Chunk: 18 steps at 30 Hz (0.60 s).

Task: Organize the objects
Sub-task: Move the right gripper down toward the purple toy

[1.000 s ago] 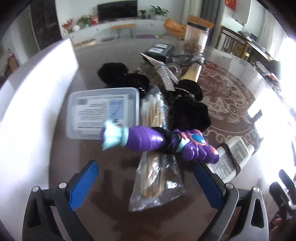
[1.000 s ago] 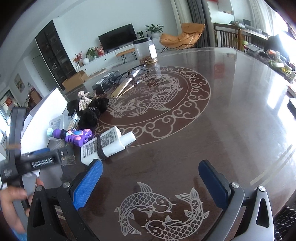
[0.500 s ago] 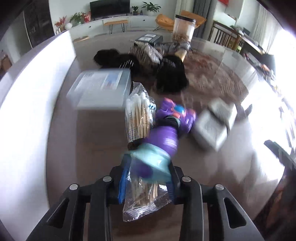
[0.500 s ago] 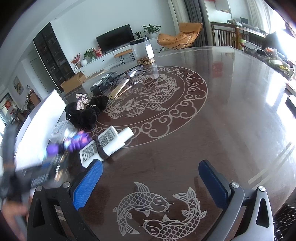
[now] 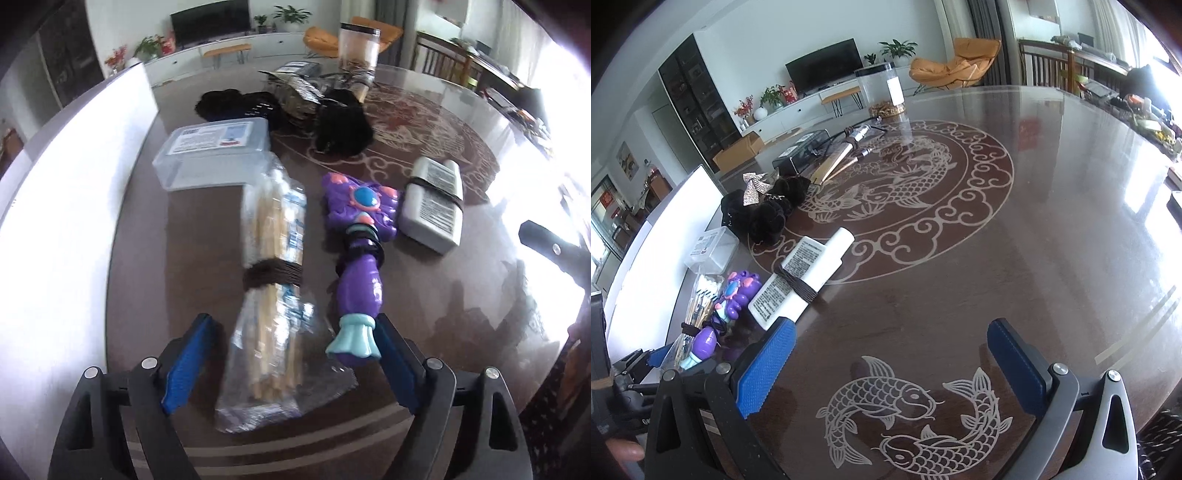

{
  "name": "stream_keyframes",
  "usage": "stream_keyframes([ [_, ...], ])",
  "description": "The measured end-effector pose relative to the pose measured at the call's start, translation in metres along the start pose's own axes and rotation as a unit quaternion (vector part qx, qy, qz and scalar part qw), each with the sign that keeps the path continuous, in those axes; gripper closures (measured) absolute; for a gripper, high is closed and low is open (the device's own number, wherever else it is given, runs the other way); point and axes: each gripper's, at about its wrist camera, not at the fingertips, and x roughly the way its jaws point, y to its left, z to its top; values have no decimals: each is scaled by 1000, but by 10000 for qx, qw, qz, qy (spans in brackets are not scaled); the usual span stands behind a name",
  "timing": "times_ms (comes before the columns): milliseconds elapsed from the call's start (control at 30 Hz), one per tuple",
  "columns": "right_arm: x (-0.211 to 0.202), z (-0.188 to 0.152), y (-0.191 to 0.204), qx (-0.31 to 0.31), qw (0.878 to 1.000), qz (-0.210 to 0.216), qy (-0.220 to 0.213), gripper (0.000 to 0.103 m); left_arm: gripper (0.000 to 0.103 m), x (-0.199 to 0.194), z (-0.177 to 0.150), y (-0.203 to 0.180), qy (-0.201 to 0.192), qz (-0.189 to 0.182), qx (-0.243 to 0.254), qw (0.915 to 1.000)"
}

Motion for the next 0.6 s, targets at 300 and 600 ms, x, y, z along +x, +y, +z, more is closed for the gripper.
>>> stream_keyframes([
  [300, 6, -4, 26, -588, 9980, 194, 121, 0, 15, -8, -17, 8, -18, -22, 35, 10000],
  [600, 21, -22, 73, -1811, 9822, 209, 450, 0, 6, -10, -27, 14, -76, 27, -57, 10000],
])
